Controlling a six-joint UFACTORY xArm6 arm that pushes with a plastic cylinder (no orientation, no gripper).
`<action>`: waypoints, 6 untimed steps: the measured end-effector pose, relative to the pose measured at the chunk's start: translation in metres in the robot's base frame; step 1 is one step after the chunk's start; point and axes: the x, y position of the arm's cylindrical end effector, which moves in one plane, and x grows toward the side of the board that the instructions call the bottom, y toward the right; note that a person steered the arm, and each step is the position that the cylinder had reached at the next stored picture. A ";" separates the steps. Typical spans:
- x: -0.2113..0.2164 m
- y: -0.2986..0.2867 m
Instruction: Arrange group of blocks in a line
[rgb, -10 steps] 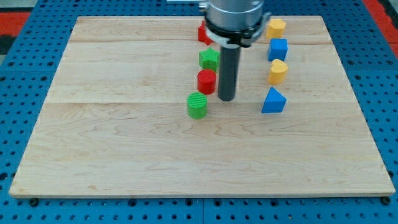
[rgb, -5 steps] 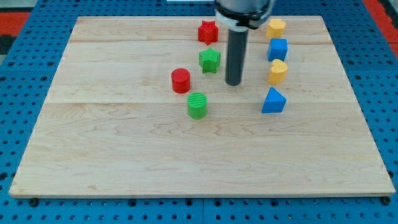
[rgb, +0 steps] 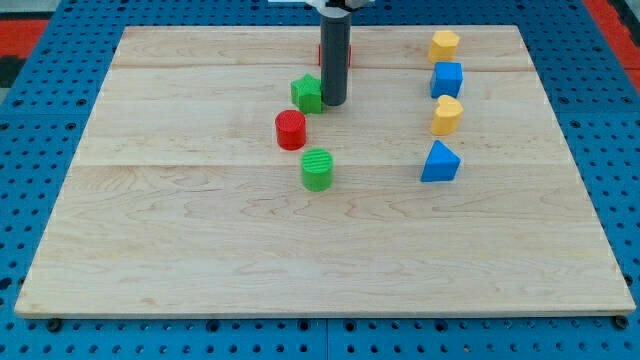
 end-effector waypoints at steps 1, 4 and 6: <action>-0.019 0.034; -0.078 0.035; -0.076 0.061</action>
